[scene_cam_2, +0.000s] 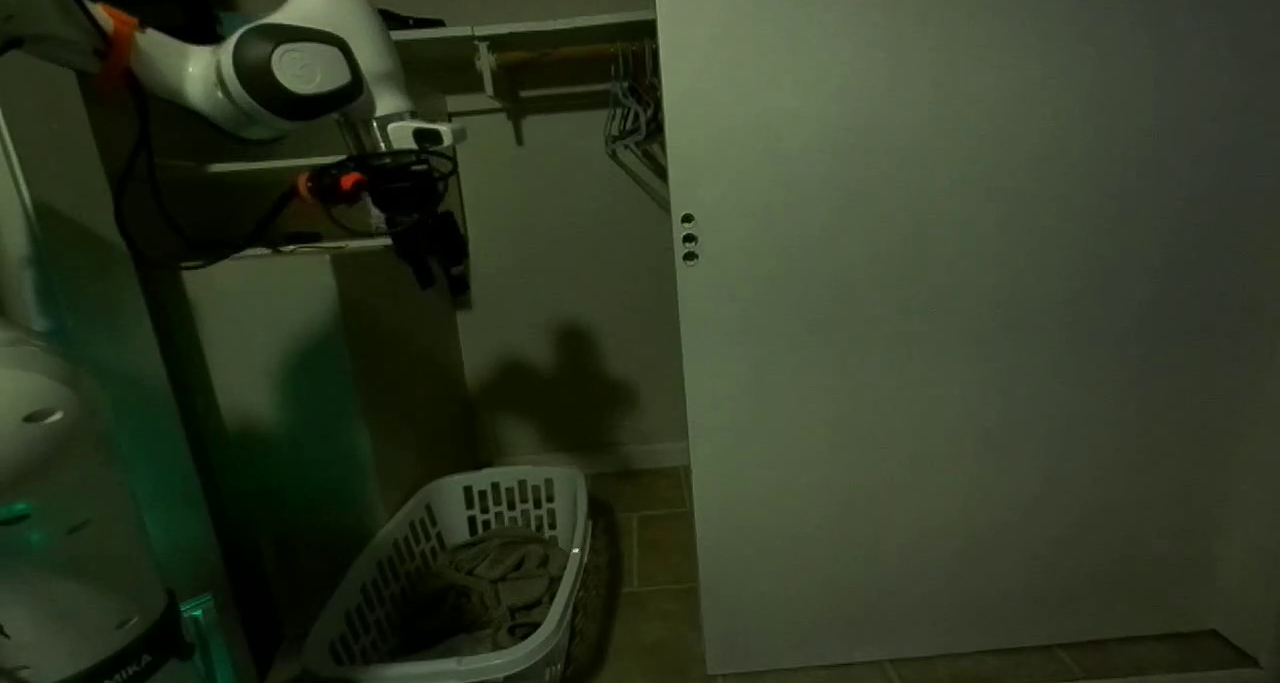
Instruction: Remove the black object from the bottom shelf and put it on the top shelf
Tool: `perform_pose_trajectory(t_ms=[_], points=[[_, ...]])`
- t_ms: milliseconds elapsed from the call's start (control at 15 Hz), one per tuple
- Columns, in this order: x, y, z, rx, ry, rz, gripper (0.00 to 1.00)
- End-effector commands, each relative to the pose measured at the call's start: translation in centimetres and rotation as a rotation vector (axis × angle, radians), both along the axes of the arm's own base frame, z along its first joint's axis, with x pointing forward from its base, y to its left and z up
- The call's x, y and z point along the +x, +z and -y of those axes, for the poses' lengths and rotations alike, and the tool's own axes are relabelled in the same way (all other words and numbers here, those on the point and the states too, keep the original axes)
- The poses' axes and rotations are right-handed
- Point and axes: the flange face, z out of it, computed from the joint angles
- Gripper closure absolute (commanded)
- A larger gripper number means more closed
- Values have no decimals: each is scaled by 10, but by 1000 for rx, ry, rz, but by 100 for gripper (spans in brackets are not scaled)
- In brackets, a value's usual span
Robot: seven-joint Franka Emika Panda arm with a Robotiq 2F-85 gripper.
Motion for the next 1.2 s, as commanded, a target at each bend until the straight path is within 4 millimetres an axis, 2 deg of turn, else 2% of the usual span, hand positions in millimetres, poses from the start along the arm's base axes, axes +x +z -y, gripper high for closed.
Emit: perform_pose_trajectory(t_ms=[0, 133, 333, 667, 933, 1000, 1133], points=[[5, 49, -71, -42, 184, 83, 0], [7, 71, -110, -57, 290, 142, 0], [13, 99, -157, -37, 447, 217, 0], [10, 127, -229, 17, 700, 306, 0], [-6, 137, -292, 42, 906, 365, 0], [-13, 136, -310, 33, 964, 369, 0], [-28, 130, -334, -19, 1074, 359, 0]])
